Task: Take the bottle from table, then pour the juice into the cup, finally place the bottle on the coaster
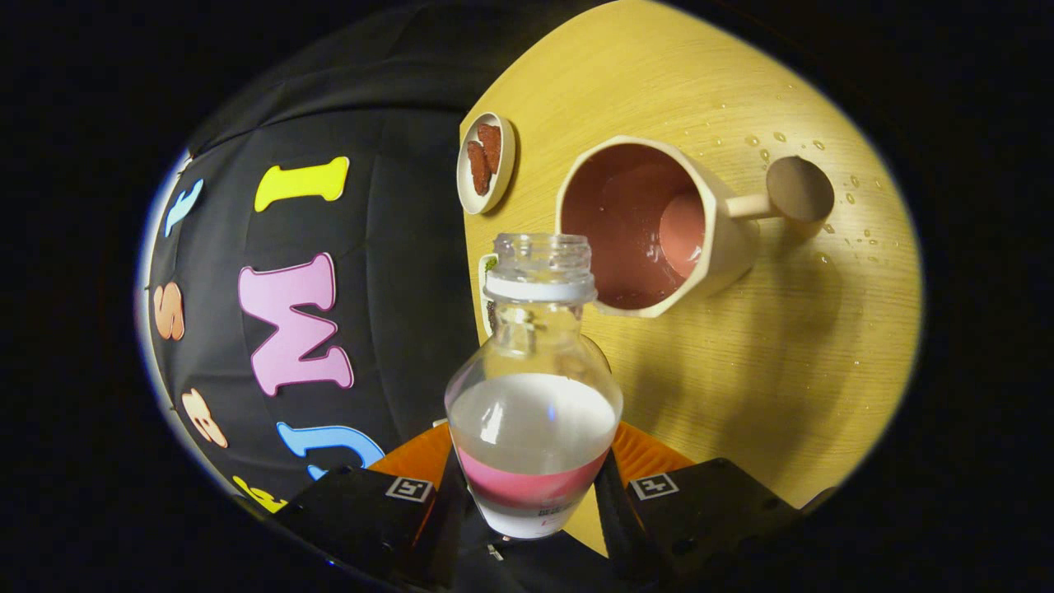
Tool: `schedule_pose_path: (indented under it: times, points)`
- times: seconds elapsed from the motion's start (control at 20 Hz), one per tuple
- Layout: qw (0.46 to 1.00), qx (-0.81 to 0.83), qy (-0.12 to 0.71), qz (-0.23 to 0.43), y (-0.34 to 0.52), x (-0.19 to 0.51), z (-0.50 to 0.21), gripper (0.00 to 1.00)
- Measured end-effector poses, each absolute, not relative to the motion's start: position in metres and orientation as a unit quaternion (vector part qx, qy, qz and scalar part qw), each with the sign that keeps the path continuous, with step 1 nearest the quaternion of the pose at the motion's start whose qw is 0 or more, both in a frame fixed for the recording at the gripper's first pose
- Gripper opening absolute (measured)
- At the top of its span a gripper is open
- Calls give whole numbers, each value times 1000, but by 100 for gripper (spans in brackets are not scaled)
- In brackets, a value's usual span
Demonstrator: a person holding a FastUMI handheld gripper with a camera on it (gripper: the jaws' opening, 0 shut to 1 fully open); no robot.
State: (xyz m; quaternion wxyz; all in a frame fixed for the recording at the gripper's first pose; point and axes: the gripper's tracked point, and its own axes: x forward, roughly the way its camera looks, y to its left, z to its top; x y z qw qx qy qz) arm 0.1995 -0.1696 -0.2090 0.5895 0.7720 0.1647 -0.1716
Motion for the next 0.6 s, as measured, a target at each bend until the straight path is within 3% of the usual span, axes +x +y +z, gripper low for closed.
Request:
schedule_pose_path:
  times: [0.6]
  points:
    - [477,846,172,-163,-165,209,-196,72]
